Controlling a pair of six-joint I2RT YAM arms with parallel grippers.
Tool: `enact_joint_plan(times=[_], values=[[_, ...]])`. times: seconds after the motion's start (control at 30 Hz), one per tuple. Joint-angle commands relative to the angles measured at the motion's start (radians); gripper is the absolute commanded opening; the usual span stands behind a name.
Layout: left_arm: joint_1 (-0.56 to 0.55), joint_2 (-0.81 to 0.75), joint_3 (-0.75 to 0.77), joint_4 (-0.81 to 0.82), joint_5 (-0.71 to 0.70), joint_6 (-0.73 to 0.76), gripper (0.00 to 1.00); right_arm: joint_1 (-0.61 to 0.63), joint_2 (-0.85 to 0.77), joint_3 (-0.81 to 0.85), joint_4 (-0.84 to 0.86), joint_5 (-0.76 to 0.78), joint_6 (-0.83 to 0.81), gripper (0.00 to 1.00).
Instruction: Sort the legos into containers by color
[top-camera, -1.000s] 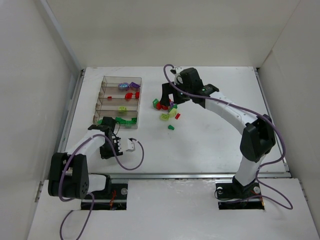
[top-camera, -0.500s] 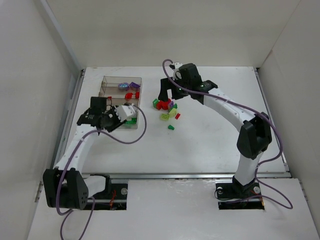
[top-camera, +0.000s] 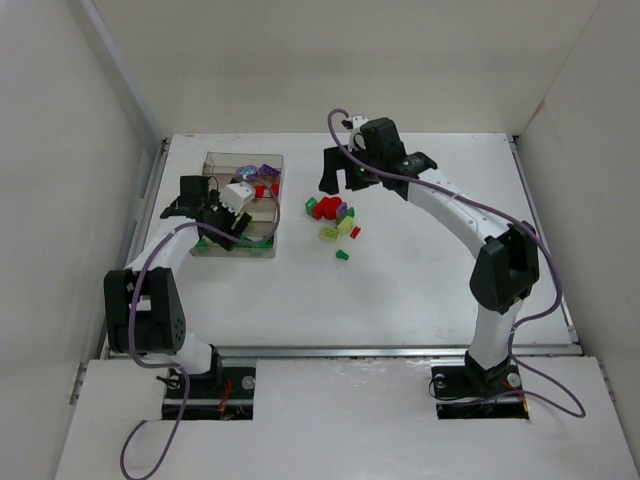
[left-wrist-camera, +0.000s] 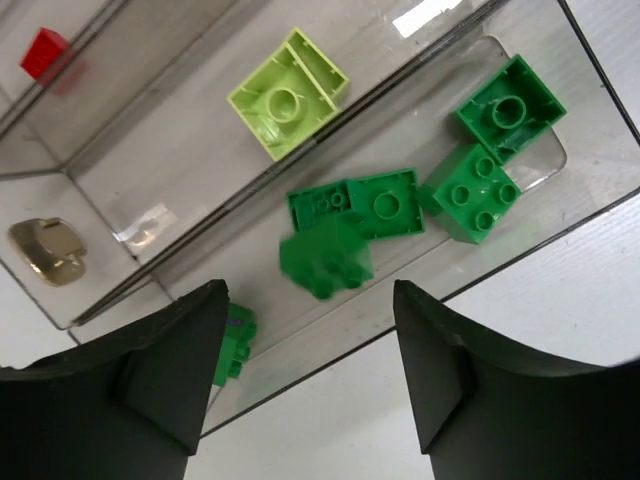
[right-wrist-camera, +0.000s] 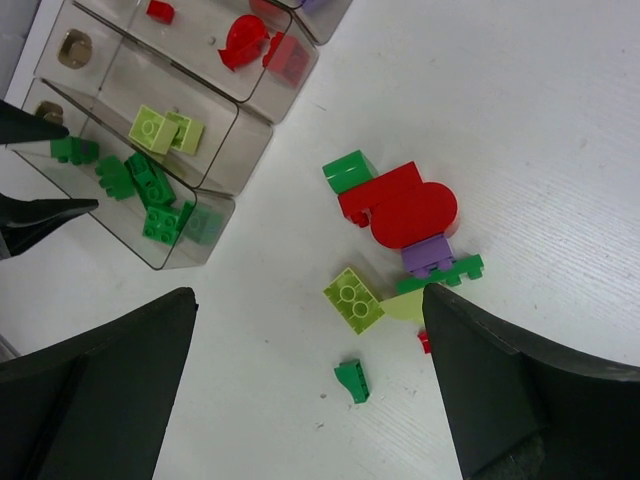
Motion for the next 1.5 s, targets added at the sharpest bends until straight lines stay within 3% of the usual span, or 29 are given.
enact_joint_plan(times=[0.0,0.3,0.43,0.63,0.83,1.03,1.13,1.23,1.27,1.47], values=[[0.004,-0.042,0.049,0.037,0.006,-0.028,0.67,-0.004,-0.047,0.004,0.0,0.023,-0.013,1.0],[0.004,-0.104,0.126,0.031,-0.023,-0.168,0.7,-0.004,-0.096,-0.064,-0.038,0.099,-0.013,1.0],[-0.005,-0.16,0.152,0.022,-0.124,-0.269,0.73,-0.004,-0.115,-0.203,-0.049,0.092,-0.067,1.0],[-0.005,-0.266,0.086,0.013,-0.331,-0.367,0.76,0.043,0.028,-0.242,-0.11,0.062,-0.196,0.97],[-0.005,-0.433,-0.049,-0.009,-0.356,-0.38,0.77,0.115,0.106,-0.251,-0.07,0.092,-0.251,0.63],[-0.005,-0.578,-0.136,-0.009,-0.393,-0.402,0.78,0.115,0.184,-0.174,-0.104,0.11,-0.227,0.46],[-0.005,-0.644,-0.162,-0.009,-0.405,-0.413,0.78,0.115,0.197,-0.2,-0.104,0.119,-0.227,0.44],[0.024,-0.681,-0.192,-0.009,-0.405,-0.425,0.79,0.115,0.197,-0.237,-0.084,0.092,-0.227,0.18],[0.035,-0.695,-0.21,0.006,-0.405,-0.426,0.79,0.115,0.197,-0.237,-0.084,0.081,-0.227,0.0],[0.122,-0.743,-0.256,0.071,-0.386,-0.516,0.79,0.115,0.105,-0.171,-0.035,-0.106,-0.115,0.0]])
